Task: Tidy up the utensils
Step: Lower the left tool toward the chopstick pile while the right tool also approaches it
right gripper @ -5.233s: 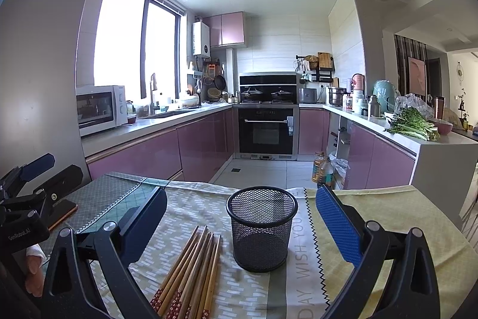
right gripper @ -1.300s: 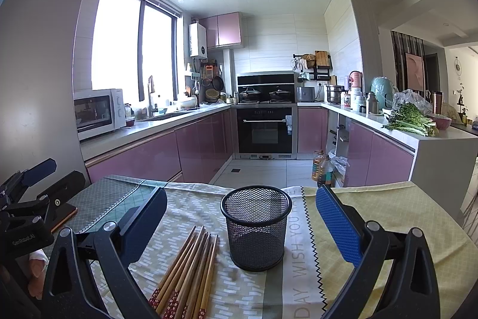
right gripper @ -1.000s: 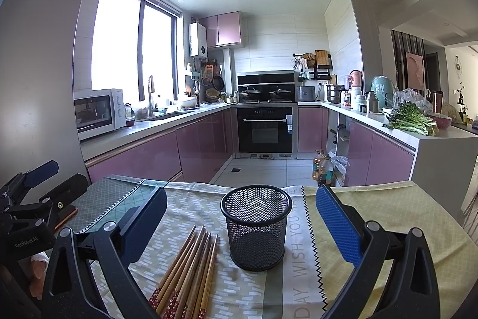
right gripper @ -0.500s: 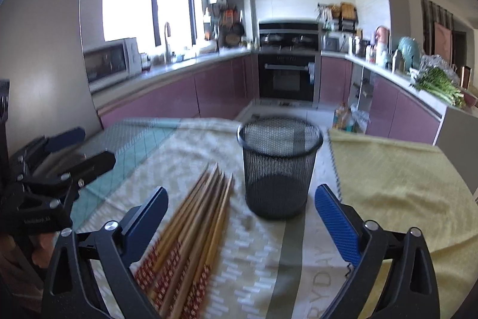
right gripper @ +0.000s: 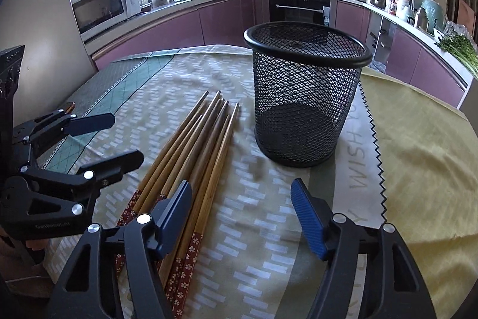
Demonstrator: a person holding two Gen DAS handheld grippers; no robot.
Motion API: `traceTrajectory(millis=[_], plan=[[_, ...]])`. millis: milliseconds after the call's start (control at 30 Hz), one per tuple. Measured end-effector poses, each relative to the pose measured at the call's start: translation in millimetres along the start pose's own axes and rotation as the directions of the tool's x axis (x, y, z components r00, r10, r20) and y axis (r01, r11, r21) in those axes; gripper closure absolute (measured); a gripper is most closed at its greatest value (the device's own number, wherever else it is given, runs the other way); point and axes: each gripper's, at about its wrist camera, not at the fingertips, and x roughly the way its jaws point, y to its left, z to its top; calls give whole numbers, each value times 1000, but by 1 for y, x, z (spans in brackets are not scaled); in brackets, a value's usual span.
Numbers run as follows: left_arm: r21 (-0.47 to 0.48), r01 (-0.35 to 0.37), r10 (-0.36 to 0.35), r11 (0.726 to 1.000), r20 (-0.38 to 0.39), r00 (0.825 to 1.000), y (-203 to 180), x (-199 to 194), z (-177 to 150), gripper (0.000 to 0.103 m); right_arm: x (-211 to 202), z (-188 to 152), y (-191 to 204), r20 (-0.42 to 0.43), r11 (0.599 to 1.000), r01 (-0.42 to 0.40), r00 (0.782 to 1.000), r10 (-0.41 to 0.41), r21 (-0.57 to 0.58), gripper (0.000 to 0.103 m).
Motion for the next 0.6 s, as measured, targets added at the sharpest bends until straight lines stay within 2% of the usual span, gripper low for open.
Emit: traceTrajectory(millis=[100,267,433,533,600], plan=[[2,23,-23,1000,-33,999,-1,8,2,32,5,2,-2,-28,1000,0,1000,1,7,38],[-23,49,-51,999,-86,995,4,19,4,38,8,2,-6,-39,1000,12,999,-11,0,39],[-55,72,-77,996,-104,992,12,25,4,43,10,3,-7,-45,1000,23,999,-23,-7,42],[-49,73,-79,996,-119,990,12,28,4,43,15,3,-3,-62,998,53,997,-56,-40,50],[-41,70,-75,997,-127,989,11,27,3,43,15,5,-2,-62,997,55,996,-58,-50,51]])
